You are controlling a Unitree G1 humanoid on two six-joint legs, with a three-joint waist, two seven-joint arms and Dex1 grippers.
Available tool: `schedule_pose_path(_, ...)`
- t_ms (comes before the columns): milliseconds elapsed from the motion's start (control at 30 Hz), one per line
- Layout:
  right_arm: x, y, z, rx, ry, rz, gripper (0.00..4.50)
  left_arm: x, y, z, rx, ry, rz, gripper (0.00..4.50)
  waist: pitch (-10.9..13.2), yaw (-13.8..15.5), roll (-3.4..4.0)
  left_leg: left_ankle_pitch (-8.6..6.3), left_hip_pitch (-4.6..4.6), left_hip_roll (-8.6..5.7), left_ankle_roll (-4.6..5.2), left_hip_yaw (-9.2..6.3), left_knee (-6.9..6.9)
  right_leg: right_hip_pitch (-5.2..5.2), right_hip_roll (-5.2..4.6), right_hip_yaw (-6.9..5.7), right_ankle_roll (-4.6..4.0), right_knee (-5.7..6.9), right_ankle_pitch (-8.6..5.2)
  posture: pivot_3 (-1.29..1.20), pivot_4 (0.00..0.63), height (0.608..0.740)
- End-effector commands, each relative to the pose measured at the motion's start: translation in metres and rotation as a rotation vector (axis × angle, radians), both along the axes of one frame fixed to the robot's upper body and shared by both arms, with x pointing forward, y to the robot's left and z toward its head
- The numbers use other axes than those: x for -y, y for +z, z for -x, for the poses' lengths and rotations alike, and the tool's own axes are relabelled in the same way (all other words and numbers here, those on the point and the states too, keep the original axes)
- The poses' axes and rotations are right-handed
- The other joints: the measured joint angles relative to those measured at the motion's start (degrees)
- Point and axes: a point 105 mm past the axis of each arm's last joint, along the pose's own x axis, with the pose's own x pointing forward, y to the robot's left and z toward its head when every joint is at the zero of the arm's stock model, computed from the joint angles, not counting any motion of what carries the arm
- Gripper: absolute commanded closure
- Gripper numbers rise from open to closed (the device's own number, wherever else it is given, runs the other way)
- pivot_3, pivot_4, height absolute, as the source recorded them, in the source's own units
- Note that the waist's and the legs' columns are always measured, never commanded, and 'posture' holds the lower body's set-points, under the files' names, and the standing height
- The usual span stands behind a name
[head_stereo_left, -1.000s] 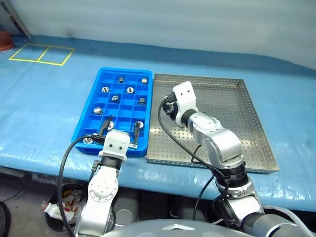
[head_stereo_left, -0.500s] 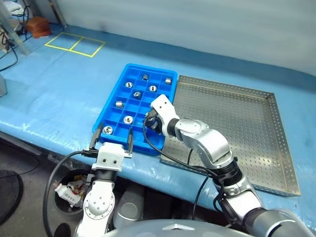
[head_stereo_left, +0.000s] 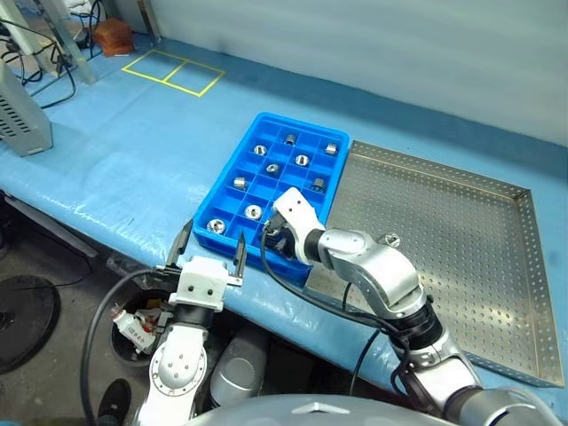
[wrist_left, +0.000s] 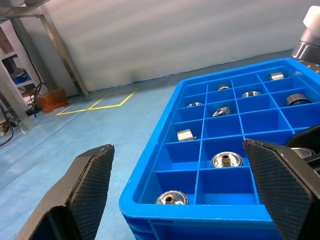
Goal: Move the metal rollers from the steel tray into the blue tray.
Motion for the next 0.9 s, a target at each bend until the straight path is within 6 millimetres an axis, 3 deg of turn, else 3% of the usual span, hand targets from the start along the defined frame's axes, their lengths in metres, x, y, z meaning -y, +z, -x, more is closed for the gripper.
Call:
schedule_pose_path(33, -0.004, 0.006, 0.013, -0.012, 0.047, -0.039, 2.02, 0.005, 0.01, 0.0, 0.044, -0.032, 0.015, 0.0, 0.0, 0.1, 0.0, -0.01, 0.0, 0.0, 0.0, 0.0, 0.0, 0.0, 0.0, -0.01, 0.0, 0.0, 0.0, 0.47, 0.15, 0.74)
schedule_pose_path(167, -0.004, 0.011, 0.012, 0.007, 0.035, -0.062, 0.77, 0.006, 0.009, -0.002, 0.043, -0.052, 0.015, 0.0, 0.0, -0.1, 0.01, -0.02, 0.0, 0.03, -0.02, 0.0, 0.0, 0.06, 0.0, -0.06, -0.04, 0.01, -0.03, 0.45, 0.15, 0.74)
schedule_pose_path(267, -0.001, 0.03, 0.006, 0.072, -0.007, -0.144, 0.03, 0.009, 0.009, -0.004, 0.044, -0.077, 0.017, 0.0, 0.0, -0.6, 0.01, -0.02, -0.01, 0.06, 0.03, 0.0, 0.0, 0.07, 0.02, -0.08, -0.08, 0.0, -0.07, 0.42, 0.15, 0.74)
schedule_pose_path(400, 0.013, 0.062, -0.004, 0.156, -0.116, -0.306, 0.03, 0.013, 0.009, -0.009, 0.035, -0.112, 0.023, 0.0, 0.0, -1.3, 0.01, 0.0, -0.04, 0.2, 0.07, -0.08, 0.0, 0.09, 0.15, -0.21, -0.14, 0.02, -0.12, 0.38, 0.15, 0.74)
schedule_pose_path(500, 0.039, 0.077, -0.01, 0.237, -0.259, -0.369, 0.03, 0.019, 0.007, -0.023, -0.008, -0.121, 0.044, 0.0, 0.0, -1.7, 0.06, -0.01, -0.02, 0.21, 0.05, -0.16, 0.09, 0.14, 0.15, -0.31, -0.19, 0.03, -0.15, 0.33, 0.15, 0.74)
schedule_pose_path(700, 0.064, 0.075, 0.0, 0.287, -0.378, -0.346, 0.03, 0.043, 0.012, -0.057, -0.027, -0.228, 0.044, 0.0, -0.1, -5.5, 0.1, -0.17, 0.0, 0.23, -0.21, -0.22, 0.32, 0.29, 0.12, -0.39, -0.15, 0.05, -0.12, 0.21, 0.15, 0.74)
schedule_pose_path(900, 0.085, 0.065, 0.013, 0.287, -0.506, -0.31, 0.03, 0.075, 0.025, -0.092, -0.047, -0.318, 0.023, 0.0, -0.1, -12.5, 0.14, 0.08, -0.06, 0.21, 0.18, -0.27, 0.31, 0.34, 0.25, -0.23, -0.02, 0.13, -0.04, 0.1, 0.15, 0.74)
